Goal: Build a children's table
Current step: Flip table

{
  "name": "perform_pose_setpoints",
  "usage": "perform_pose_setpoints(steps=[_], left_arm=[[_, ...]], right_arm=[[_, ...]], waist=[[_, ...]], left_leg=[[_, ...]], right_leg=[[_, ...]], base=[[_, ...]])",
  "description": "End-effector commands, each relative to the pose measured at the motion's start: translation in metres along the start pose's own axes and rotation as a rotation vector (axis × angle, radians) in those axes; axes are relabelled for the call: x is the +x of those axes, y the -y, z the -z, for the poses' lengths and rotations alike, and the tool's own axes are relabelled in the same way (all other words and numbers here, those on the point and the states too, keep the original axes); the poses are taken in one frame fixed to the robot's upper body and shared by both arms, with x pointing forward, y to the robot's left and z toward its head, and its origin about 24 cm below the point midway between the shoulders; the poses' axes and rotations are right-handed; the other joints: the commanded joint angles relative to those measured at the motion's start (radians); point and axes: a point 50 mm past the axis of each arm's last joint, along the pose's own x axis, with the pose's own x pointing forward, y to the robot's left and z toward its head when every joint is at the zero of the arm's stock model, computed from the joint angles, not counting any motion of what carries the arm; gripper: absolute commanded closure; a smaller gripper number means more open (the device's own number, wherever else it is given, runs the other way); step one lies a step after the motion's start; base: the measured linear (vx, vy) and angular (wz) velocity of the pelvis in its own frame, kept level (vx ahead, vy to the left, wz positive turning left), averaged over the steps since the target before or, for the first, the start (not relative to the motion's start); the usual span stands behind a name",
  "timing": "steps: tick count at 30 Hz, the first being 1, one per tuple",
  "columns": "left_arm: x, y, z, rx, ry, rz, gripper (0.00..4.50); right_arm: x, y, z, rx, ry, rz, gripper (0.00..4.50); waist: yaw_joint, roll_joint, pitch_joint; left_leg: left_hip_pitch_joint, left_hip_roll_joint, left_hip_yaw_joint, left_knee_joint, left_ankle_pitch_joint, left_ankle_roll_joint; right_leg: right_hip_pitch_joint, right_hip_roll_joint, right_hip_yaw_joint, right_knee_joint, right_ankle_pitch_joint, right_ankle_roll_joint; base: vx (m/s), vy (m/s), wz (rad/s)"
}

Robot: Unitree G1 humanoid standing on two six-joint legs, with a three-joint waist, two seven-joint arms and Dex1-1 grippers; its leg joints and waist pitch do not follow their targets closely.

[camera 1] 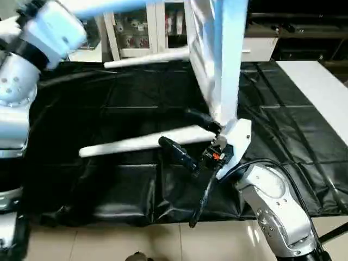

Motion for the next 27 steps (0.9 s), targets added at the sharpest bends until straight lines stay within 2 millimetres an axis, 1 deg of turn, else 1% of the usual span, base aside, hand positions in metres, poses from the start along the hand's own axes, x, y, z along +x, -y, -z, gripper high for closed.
perform_pose_setpoints(steps=[1, 2, 3, 4, 5, 6, 7, 8, 9, 10, 11, 12, 13, 14, 15, 16, 17, 18, 19, 20, 21, 24, 25, 27], left_arm=[[-0.001, -0.032, -0.001, -0.255, 0.012, -0.245, 2.32], [-0.001, -0.032, -0.001, -0.255, 0.012, -0.245, 2.32], [-0.001, -0.032, -0.001, -0.272, 0.016, -0.253, 2.32], [-0.002, -0.032, -0.002, -0.282, 0.017, -0.258, 2.32], [-0.002, -0.032, -0.002, -0.308, 0.023, -0.261, 2.32], [-0.002, -0.032, -0.002, -0.308, 0.023, -0.261, 2.32], [-0.003, -0.031, -0.002, -0.344, 0.033, -0.270, 2.32], [-0.003, -0.031, -0.002, -0.347, 0.033, -0.271, 2.32], [-0.006, -0.028, -0.004, -0.418, 0.059, -0.277, 2.32], [-0.006, -0.028, -0.004, -0.418, 0.059, -0.277, 2.32], [-0.008, -0.027, -0.005, -0.438, 0.068, -0.277, 2.32], [-0.010, -0.026, -0.006, -0.452, 0.074, -0.277, 2.32], [-0.012, -0.024, -0.007, -0.465, 0.087, -0.268, 2.32], [-0.014, -0.023, -0.007, -0.470, 0.091, -0.265, 2.32], [-0.015, -0.022, -0.008, -0.478, 0.096, -0.262, 2.32], [-0.016, -0.022, -0.008, -0.483, 0.098, -0.261, 2.32], [-0.016, -0.022, -0.007, -0.486, 0.098, -0.263, 2.32], [-0.017, -0.022, -0.007, -0.484, 0.096, -0.264, 2.32], [-0.017, -0.022, -0.007, -0.486, 0.097, -0.266, 2.32], [-0.018, -0.022, -0.007, -0.486, 0.096, -0.269, 2.32], [-0.018, -0.022, -0.007, -0.488, 0.098, -0.269, 2.32], [-0.019, -0.022, -0.007, -0.490, 0.098, -0.269, 2.32], [-0.020, -0.022, -0.007, -0.493, 0.098, -0.269, 2.32], [-0.021, -0.022, -0.008, -0.494, 0.097, -0.268, 2.32]], right_arm=[[-0.005, 0.010, 0.014, 0.024, -0.105, 0.075, 0.00], [-0.005, 0.010, 0.014, 0.024, -0.105, 0.075, 0.00], [-0.007, 0.014, 0.020, 0.027, -0.151, 0.104, 0.00], [-0.008, 0.017, 0.024, 0.027, -0.181, 0.122, 0.00], [-0.010, 0.021, 0.028, 0.029, -0.203, 0.149, 0.00], [-0.010, 0.021, 0.028, 0.029, -0.203, 0.149, 0.00], [-0.014, 0.028, 0.033, 0.049, -0.229, 0.213, 0.00], [-0.014, 0.028, 0.033, 0.051, -0.230, 0.219, 0.00], [-0.021, 0.043, 0.041, 0.118, -0.243, 0.368, 0.00], [-0.021, 0.043, 0.041, 0.118, -0.243, 0.368, 0.00], [-0.023, 0.047, 0.043, 0.143, -0.241, 0.412, 0.00], [-0.024, 0.051, 0.043, 0.174, -0.222, 0.443, 0.00], [-0.024, 0.053, 0.042, 0.205, -0.195, 0.457, 0.00], [-0.023, 0.054, 0.040, 0.235, -0.162, 0.455, 0.00], [-0.022, 0.054, 0.038, 0.257, -0.132, 0.446, 0.00], [-0.021, 0.054, 0.037, 0.269, -0.113, 0.438, 0.00], [-0.017, 0.055, 0.033, 0.287, -0.061, 0.424, 0.00], [-0.014, 0.056, 0.030, 0.312, -0.017, 0.410, 0.00], [-0.011, 0.056, 0.028, 0.342, 0.024, 0.398, 0.00], [-0.007, 0.056, 0.025, 0.366, 0.059, 0.382, 0.00], [-0.003, 0.055, 0.022, 0.395, 0.099, 0.346, 0.00], [-0.001, 0.054, 0.020, 0.420, 0.128, 0.319, 0.00], [0.002, 0.053, 0.019, 0.439, 0.148, 0.284, 0.00], [0.006, 0.056, 0.022, 0.425, 0.129, 0.286, 0.00]], waist=[[-0.001, -0.002, -0.072], [-0.001, -0.002, -0.072], [-0.001, -0.002, -0.073], [0.002, -0.002, -0.074], [0.002, -0.004, -0.075], [0.005, -0.003, -0.074], [0.006, -0.008, -0.076], [0.006, -0.008, -0.076], [0.010, -0.011, -0.077], [0.016, -0.009, -0.080], [0.019, -0.012, -0.082], [0.025, -0.011, -0.086], [0.027, -0.013, -0.085], [0.028, -0.015, -0.084], [0.030, -0.011, -0.084], [0.029, -0.012, -0.083], [0.029, -0.010, -0.081], [0.027, -0.013, -0.080], [0.027, -0.015, -0.079], [0.025, -0.017, -0.076], [0.023, -0.016, -0.076], [0.022, -0.017, -0.079], [0.021, -0.019, -0.080], [0.019, -0.019, -0.081]], left_leg=[[0.014, 0.054, -0.032, -0.086, -0.196, -0.007], [0.014, 0.054, -0.032, -0.086, -0.196, -0.007], [0.015, 0.052, -0.030, -0.083, -0.195, -0.008], [0.016, 0.052, -0.029, -0.082, -0.190, -0.007], [0.015, 0.052, -0.029, -0.081, -0.186, -0.007], [0.014, 0.052, -0.028, -0.081, -0.182, -0.003], [0.015, 0.053, -0.027, -0.080, -0.174, 0.001], [0.015, 0.053, -0.027, -0.080, -0.174, 0.001], [0.014, 0.052, -0.025, -0.079, -0.150, 0.007], [0.016, 0.052, -0.025, -0.077, -0.143, 0.007], [0.016, 0.053, -0.024, -0.075, -0.131, 0.008], [0.018, 0.055, -0.022, -0.071, -0.103, 0.018], [0.011, 0.054, -0.021, -0.069, -0.083, 0.030], [0.010, 0.055, -0.021, -0.070, -0.086, 0.035], [0.010, 0.056, -0.022, -0.070, -0.097, 0.038], [0.010, 0.056, -0.022, -0.072, -0.103, 0.038], [0.012, 0.057, -0.023, -0.075, -0.122, 0.032], [0.012, 0.057, -0.023, -0.077, -0.155, 0.027], [0.012, 0.057, -0.025, -0.080, -0.166, 0.020], [0.012, 0.059, -0.025, -0.082, -0.173, 0.017], [0.012, 0.058, -0.026, -0.083, -0.177, 0.014], [0.012, 0.058, -0.025, -0.081, -0.150, 0.018], [0.009, 0.056, -0.024, -0.079, -0.121, 0.024], [0.008, 0.055, -0.023, -0.077, -0.109, 0.027]], right_leg=[[0.038, -0.082, 0.058, -0.080, -0.208, -0.170], [0.038, -0.082, 0.058, -0.080, -0.208, -0.170], [0.038, -0.081, 0.057, -0.079, -0.196, -0.181], [0.038, -0.082, 0.057, -0.079, -0.186, -0.184], [0.040, -0.083, 0.057, -0.078, -0.180, -0.185], [0.040, -0.084, 0.057, -0.079, -0.177, -0.186], [0.040, -0.083, 0.057, -0.078, -0.166, -0.183], [0.040, -0.083, 0.057, -0.078, -0.166, -0.183], [0.040, -0.085, 0.057, -0.077, -0.154, -0.187], [0.038, -0.086, 0.056, -0.075, -0.154, -0.191], [0.039, -0.086, 0.057, -0.073, -0.138, -0.192], [0.036, -0.085, 0.056, -0.066, -0.087, -0.200], [0.036, -0.084, 0.054, -0.061, -0.048, -0.206], [0.037, -0.086, 0.053, -0.062, -0.050, -0.208], [0.035, -0.085, 0.051, -0.063, -0.063, -0.205], [0.035, -0.085, 0.051, -0.065, -0.072, -0.201], [0.033, -0.082, 0.050, -0.068, -0.095, -0.193], [0.033, -0.086, 0.051, -0.071, -0.118, -0.188], [0.035, -0.087, 0.051, -0.072, -0.138, -0.181], [0.034, -0.088, 0.052, -0.074, -0.150, -0.178], [0.035, -0.088, 0.052, -0.075, -0.162, -0.174], [0.037, -0.088, 0.052, -0.071, -0.132, -0.176], [0.038, -0.086, 0.051, -0.068, -0.098, -0.179], [0.039, -0.088, 0.049, -0.066, -0.092, -0.187]], base=[[0.000, 0.000, 0.00], [0.000, 0.000, 0.00], [0.000, 0.000, 0.00], [0.000, 0.000, 0.00], [0.000, 0.000, 0.00], [0.000, 0.000, 0.00], [0.000, 0.000, 0.00], [0.000, 0.000, 0.00], [0.000, 0.000, 0.00], [0.000, 0.000, 0.00], [0.000, 0.000, 0.00], [0.000, 0.000, 0.00], [0.000, 0.000, 0.00], [0.000, 0.000, 0.00], [0.000, 0.000, 0.00], [0.000, 0.000, 0.00], [0.000, 0.000, 0.00], [0.000, 0.000, 0.00], [0.000, 0.000, 0.00], [0.000, 0.000, 0.00], [0.000, 0.000, 0.00], [0.000, 0.000, 0.00], [0.000, 0.000, 0.00], [0.000, 0.000, 0.00]])
